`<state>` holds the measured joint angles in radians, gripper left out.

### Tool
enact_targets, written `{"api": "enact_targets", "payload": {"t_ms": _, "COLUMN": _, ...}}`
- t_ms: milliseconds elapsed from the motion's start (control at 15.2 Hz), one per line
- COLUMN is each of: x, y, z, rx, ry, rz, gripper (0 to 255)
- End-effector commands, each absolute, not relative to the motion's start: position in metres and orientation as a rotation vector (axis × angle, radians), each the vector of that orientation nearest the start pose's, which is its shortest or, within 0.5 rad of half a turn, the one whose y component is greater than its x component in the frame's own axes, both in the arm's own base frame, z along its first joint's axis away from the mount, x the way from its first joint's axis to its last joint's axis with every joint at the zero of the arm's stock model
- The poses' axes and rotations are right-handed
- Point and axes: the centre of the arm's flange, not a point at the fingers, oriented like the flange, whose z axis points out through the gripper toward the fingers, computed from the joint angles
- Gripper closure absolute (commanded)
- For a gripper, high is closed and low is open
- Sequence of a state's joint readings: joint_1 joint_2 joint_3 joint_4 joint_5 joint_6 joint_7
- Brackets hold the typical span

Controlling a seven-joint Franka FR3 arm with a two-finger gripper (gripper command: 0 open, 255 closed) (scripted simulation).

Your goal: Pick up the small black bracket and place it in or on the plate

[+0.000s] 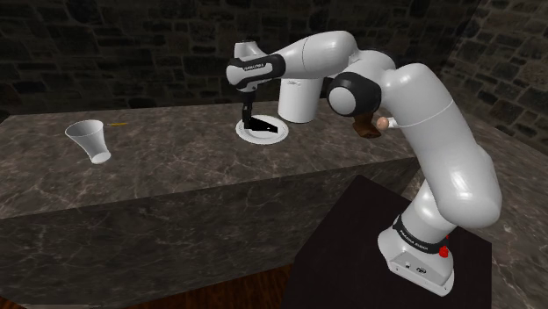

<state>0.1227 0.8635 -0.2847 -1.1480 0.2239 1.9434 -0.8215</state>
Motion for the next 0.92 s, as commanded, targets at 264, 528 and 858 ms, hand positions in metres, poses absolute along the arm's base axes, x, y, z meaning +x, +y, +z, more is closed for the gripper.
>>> {"api": "enact_targets", "payload": {"t_ms": 264, "x": 0.760, "y": -0.044, "z": 0.326, "rx": -2.961, "ry": -1.022, "rz": 0.060, "gripper": 0}}
{"api": "enact_targets", "payload": {"t_ms": 528, "x": 0.760, "y": -0.044, "z": 0.336, "rx": -2.961, "ry": -1.022, "rz": 0.060, "gripper": 0}}
{"api": "enact_targets", "payload": {"t_ms": 858, "x": 0.760, "y": -0.044, "z": 0.336, "rx": -2.961, "ry": -1.022, "rz": 0.060, "gripper": 0}}
